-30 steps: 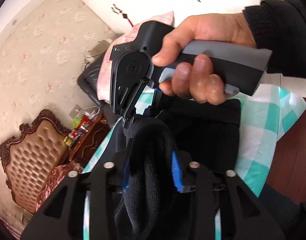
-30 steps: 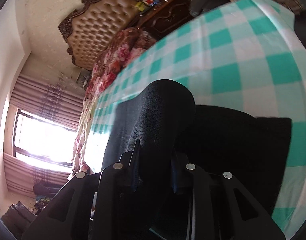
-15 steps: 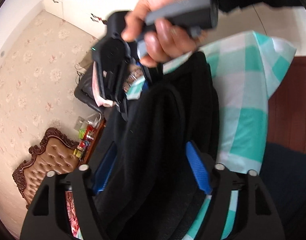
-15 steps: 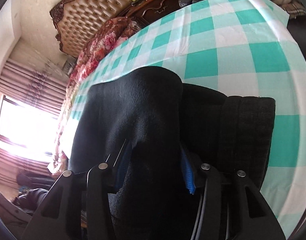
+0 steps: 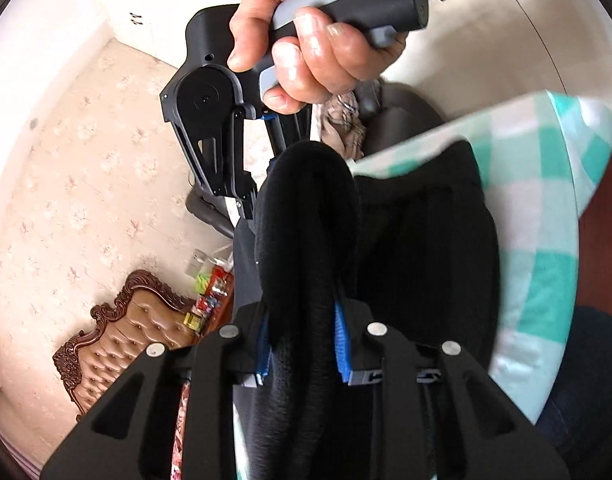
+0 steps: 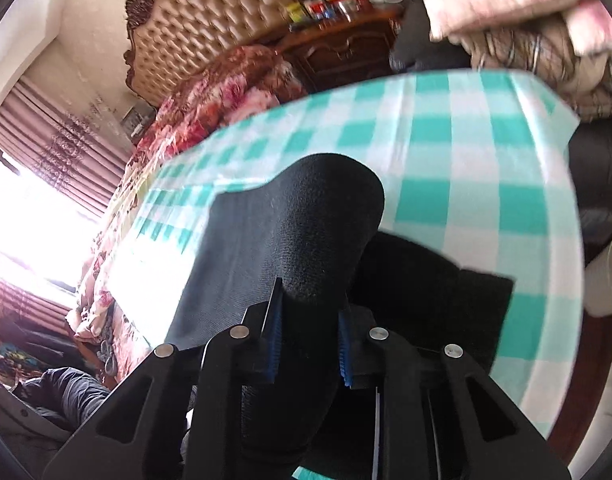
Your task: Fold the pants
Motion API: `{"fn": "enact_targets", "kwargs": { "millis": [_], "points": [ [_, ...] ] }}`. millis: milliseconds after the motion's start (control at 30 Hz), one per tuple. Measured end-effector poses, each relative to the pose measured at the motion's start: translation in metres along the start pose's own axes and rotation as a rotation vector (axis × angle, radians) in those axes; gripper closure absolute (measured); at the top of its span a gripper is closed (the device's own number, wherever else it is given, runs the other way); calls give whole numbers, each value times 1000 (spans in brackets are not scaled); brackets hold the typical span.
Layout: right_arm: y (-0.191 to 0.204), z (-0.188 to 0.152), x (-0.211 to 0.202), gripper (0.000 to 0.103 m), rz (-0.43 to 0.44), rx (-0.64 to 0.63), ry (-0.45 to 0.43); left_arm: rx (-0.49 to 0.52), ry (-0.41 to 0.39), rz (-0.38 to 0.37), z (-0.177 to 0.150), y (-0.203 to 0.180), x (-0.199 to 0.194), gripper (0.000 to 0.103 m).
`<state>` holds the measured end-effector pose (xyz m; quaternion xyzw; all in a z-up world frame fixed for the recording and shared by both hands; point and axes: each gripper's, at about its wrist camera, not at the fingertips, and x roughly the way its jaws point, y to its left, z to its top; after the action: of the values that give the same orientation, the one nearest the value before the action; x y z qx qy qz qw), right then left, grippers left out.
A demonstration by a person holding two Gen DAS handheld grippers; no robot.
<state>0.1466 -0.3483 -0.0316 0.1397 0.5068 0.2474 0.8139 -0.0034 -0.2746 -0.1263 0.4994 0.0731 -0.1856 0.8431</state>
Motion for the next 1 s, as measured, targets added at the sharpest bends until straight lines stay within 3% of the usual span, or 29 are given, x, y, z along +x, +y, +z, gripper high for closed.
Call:
{"fn": "enact_targets", "kwargs": {
  "millis": [300, 567, 667, 733, 800, 900, 1000],
  "points": [
    [-12, -6, -25, 79, -85, -10, -6, 41, -66, -43, 20, -18, 3, 77],
    [-67, -39, 14, 78, -223, 12, 43, 100, -54, -130, 22, -61, 24, 76],
    [-71, -52, 21, 77, -260, 0, 20, 58, -71, -193, 21, -57, 23, 56],
    [-68, -58, 20, 77, -280, -7, -4, -16, -111, -250, 21, -37, 13, 47],
    [-64, -60, 16, 77, -291, 2, -15, -153, -133, -334, 21, -3, 2, 40],
    [-61, -61, 4, 72, -309, 43, -37, -429, -115, -506, 11, 61, 7, 40],
    [-46, -68, -22, 63, -317, 79, -107, -645, -96, -551, -6, 120, 31, 40]
  ]
}}
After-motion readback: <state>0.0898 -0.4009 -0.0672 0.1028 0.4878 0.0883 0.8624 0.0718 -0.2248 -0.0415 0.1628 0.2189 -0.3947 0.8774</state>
